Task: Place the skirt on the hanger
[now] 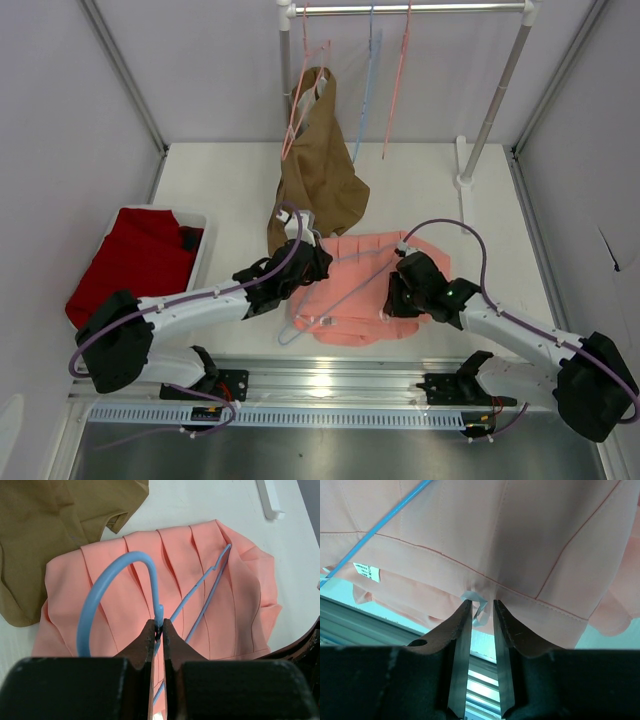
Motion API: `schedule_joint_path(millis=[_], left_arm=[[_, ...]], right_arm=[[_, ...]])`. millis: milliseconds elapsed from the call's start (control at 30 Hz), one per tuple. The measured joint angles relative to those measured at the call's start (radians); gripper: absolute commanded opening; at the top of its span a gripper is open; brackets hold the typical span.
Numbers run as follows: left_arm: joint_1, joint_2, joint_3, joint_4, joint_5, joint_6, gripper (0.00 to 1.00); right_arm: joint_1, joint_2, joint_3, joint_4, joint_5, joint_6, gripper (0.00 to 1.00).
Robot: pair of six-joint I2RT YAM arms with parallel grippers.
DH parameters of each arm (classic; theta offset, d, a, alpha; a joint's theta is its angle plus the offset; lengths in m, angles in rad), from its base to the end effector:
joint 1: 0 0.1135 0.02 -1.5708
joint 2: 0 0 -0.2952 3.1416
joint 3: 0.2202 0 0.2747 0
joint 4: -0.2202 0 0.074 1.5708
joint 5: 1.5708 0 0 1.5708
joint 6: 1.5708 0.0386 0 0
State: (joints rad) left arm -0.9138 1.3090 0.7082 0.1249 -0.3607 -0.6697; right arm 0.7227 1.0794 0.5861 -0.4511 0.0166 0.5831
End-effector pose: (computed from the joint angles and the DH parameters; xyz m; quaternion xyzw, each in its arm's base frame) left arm 0.1919 -0.2265 0.2461 0.0096 0.8451 -0.2568 0.4688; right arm 0.1589 0.1392 0.2085 -0.0638 0.9492 0.1809 0.2495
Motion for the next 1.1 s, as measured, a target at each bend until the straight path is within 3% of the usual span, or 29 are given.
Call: schedule_joint_path(millis=[267,467,767,1100], left_arm=[[0.0,0.009,0.002,0.0,0.002,-0.001,0.0],[0.0,0.012,0.003,0.001,0.003,-0.002,0.0],[0.016,-0.034,0.006,-0.017,0.034,0.001,0.0],[0.038,-0.114,-0.013,-0.007,0.081,0.029,0.0]], right_arm=[[0.013,0.014,0.0,0.001,-0.025,-0.009,0.22],[0.01,0.032,0.0,-0.004,-0.018,-0.013,0.0],[-0.196,0.046,0.05,-0.036,-0.048,-0.021,0.0],[-0.34,0.193,0.189,-0.036,-0.085,-0.063,0.0]])
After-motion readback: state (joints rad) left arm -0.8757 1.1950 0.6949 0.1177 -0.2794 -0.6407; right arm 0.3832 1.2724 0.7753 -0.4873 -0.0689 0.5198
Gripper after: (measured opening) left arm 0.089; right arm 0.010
